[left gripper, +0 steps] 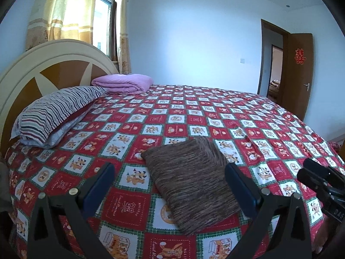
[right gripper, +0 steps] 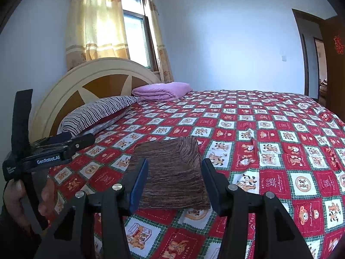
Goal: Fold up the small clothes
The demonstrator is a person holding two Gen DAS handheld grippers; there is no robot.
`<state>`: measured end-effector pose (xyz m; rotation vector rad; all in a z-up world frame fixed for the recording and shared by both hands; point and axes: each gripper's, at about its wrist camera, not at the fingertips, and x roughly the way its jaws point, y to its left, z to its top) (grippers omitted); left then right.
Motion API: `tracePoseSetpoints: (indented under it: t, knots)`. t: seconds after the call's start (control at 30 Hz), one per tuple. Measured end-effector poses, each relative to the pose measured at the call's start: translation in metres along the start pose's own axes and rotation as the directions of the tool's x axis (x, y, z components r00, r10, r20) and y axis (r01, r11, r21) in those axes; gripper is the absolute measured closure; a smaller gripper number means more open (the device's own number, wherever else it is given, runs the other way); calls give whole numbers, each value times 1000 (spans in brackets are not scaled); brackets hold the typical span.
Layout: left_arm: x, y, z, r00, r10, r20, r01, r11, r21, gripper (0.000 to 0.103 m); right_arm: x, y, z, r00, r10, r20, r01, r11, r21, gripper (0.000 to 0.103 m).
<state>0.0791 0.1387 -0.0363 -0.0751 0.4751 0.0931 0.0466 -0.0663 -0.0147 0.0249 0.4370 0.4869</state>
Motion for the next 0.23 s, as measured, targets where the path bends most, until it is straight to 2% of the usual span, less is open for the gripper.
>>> tracePoseSetpoints:
  t: [0.23]
  knots:
    - [1, -1, -3, 1000, -4, 5, 4, 1000, 14, 0, 7, 6, -4, 999, 11, -33, -12, 999, -31, 50]
